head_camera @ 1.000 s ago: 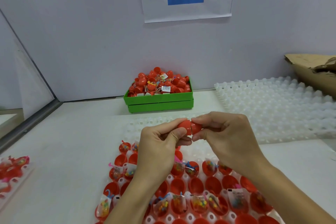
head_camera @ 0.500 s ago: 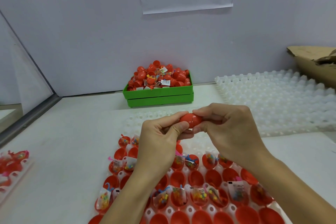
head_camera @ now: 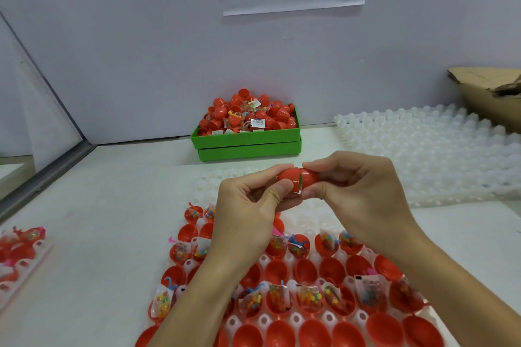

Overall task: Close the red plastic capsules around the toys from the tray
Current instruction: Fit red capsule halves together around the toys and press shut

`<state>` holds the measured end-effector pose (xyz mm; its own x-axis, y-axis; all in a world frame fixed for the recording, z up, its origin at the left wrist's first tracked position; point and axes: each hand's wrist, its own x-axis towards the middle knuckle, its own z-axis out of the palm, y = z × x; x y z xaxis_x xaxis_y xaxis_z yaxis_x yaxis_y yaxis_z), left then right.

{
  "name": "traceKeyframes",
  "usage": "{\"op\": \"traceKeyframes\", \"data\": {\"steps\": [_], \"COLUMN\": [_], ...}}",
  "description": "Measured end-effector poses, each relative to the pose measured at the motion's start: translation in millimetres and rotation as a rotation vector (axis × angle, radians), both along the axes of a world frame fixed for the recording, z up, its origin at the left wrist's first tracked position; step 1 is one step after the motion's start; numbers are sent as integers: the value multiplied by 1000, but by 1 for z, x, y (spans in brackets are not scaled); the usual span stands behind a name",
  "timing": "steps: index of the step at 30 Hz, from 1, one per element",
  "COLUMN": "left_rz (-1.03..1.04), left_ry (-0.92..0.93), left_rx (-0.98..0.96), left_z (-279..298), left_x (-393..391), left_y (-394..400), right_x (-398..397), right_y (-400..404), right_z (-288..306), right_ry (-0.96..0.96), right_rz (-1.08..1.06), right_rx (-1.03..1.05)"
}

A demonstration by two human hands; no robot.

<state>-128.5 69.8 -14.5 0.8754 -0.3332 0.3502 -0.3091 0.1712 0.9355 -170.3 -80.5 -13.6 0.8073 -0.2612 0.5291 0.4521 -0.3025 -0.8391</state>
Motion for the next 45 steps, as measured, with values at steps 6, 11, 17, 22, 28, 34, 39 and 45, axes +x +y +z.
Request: {"op": "traceKeyframes", "data": {"steps": [6, 11, 17, 22, 28, 34, 39, 45], "left_rz": [12, 4, 13, -1, 25, 26, 22, 24], "left_ry": [0, 18, 46, 17, -1, 76, 119, 185], "left_rx": [-6, -19, -15, 17, -30, -55, -71, -85], "left_z": [1, 0, 0, 1, 0, -3, -1, 0], "left_x": [0, -1, -2, -5, -7, -8, -10, -5], "left_y": [0, -1, -2, -1, -4, -5, -5, -2], "right_x": [-2, -1, 1, 1, 1, 2, 3, 2], "right_y": [2, 2, 0, 1, 4, 6, 8, 7], "right_z": [3, 0, -3, -4, -5, -9, -12, -9], "right_ry": [3, 12, 11, -21, -151, -220, -231, -220], "right_rz": [22, -37, -72, -129, -182, -225, -262, -166], "right_rx": [54, -34, -124, -238, -352, -429, -472, -411]}}
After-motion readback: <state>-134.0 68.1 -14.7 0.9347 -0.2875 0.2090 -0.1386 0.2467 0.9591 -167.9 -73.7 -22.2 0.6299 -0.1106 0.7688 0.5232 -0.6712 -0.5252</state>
